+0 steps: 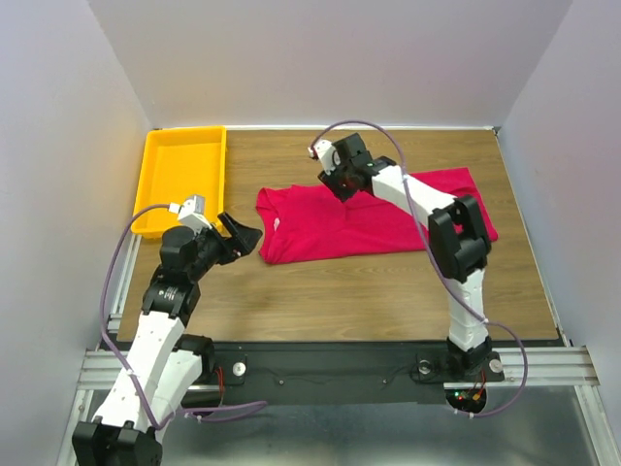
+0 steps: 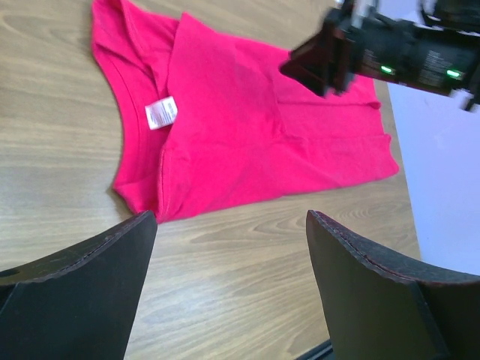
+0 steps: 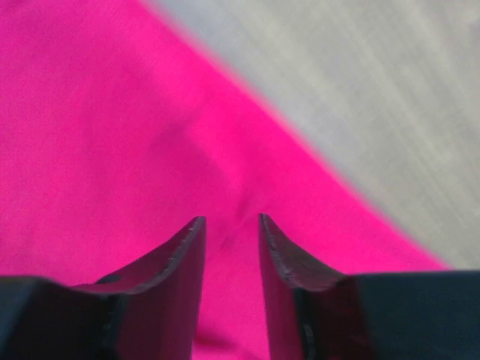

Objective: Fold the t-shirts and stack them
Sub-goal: Fold the tshirt

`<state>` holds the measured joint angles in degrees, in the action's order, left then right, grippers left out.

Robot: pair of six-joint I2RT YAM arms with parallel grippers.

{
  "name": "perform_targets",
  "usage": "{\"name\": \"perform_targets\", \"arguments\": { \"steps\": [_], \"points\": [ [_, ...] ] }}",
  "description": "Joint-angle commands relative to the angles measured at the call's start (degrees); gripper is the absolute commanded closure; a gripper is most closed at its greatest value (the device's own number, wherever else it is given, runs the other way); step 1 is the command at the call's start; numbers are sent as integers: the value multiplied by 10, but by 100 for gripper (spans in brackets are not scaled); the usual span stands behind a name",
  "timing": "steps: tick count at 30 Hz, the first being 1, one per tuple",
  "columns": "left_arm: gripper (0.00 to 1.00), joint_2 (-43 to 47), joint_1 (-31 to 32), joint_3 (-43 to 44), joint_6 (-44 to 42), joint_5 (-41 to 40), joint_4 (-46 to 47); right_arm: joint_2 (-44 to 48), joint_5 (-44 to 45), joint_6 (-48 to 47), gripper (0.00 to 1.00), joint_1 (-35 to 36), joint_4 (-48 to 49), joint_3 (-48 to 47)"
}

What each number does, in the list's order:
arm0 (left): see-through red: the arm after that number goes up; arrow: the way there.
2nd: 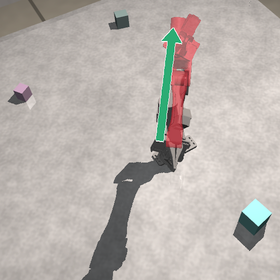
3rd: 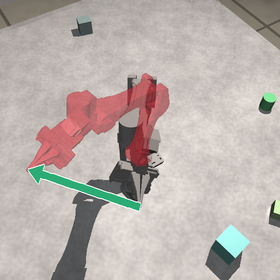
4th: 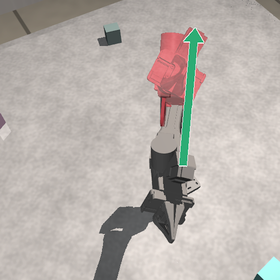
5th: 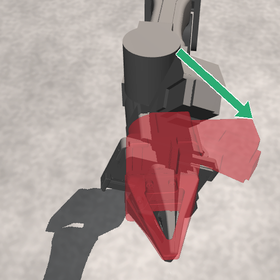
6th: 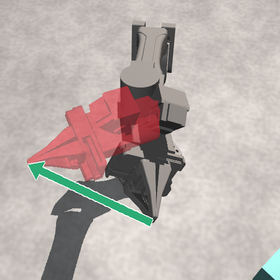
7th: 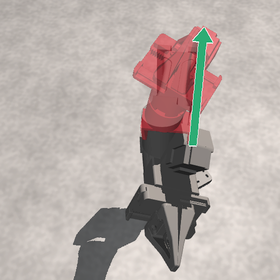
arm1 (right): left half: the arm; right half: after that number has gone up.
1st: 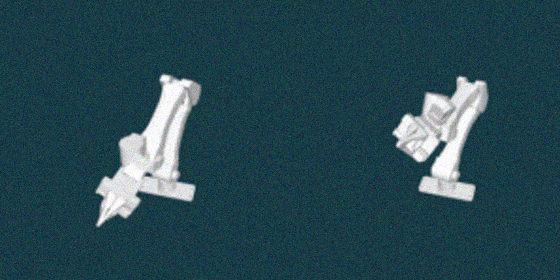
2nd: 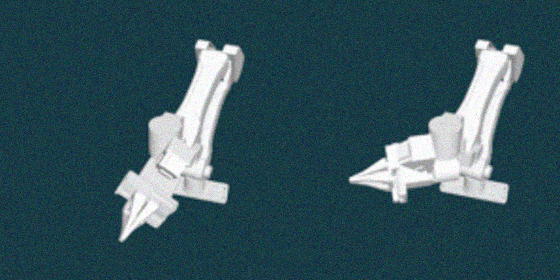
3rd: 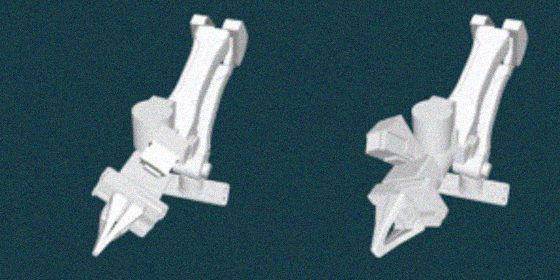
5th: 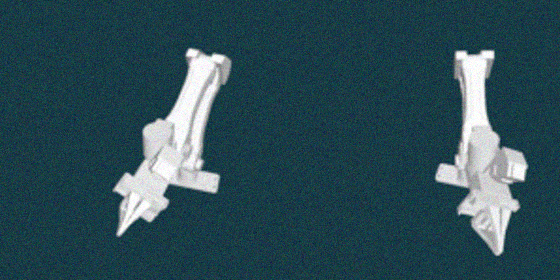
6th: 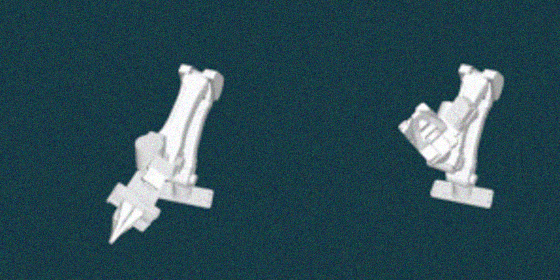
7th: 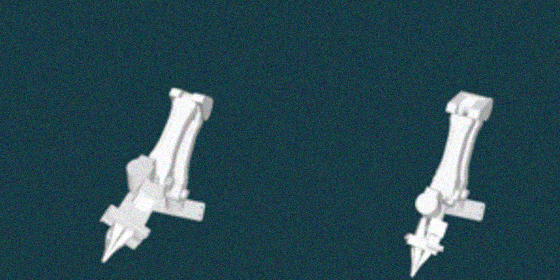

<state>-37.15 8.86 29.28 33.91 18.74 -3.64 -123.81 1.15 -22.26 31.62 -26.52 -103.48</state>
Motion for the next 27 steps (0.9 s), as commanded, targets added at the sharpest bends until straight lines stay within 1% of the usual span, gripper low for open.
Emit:
{"name": "perform_targets", "arguments": {
  "steps": [1,2,4,6,7,8,11,12,13,14,15,16,19,20,22,23,24,26,27],
  "points": [
    [8,-32,-3,-25,19,40,46,138,-238,-20,56,-14,-2,87],
    [9,-51,-3,-28,28,46,50,157,-277,-36,52,-14,-2,128],
    [14,-76,-3,-35,36,60,59,216,-300,-53,43,-16,-3,187],
    [16,-119,-2,-36,42,73,68,254,-297,-59,41,-21,-3,220],
    [18,-133,0,-35,47,80,76,283,-289,-57,38,-26,-1,231],
    [19,-159,6,-33,48,77,76,294,-286,-52,37,-47,-1,250],
    [19,-194,24,-19,54,48,75,320,-304,-17,38,-103,-2,263],
    [20,-218,38,-16,59,40,74,328,-309,-11,38,-141,-1,278],
    [21,-232,45,-8,63,32,72,337,-314,-9,38,-157,-2,288],
    [21,-245,56,-3,73,8,65,347,-316,-9,38,-169,-2,297],
    [21,-274,68,5,77,-4,65,367,-313,-9,37,-187,-1,320],
    [22,-288,90,9,92,-32,61,375,-309,-11,37,-193,0,330],
    [25,-344,116,28,112,-75,56,405,-310,-9,37,-215,2,354],
    [31,-371,121,33,118,-93,53,410,-309,-8,37,-226,1,365],
    [31,-393,121,48,123,-108,50,422,-307,-6,37,-233,2,374],
    [34,-400,122,52,128,-127,50,423,-306,-4,37,-237,2,381],
    [34,-411,122,60,128,-135,49,430,-305,-5,37,-242,2,386],
    [35,-415,122,67,131,-160,45,436,-305,-5,37,-247,2,398],
    [39,-416,122,70,132,-167,43,438,-305,-5,37,-250,3,402]
  ]
}}
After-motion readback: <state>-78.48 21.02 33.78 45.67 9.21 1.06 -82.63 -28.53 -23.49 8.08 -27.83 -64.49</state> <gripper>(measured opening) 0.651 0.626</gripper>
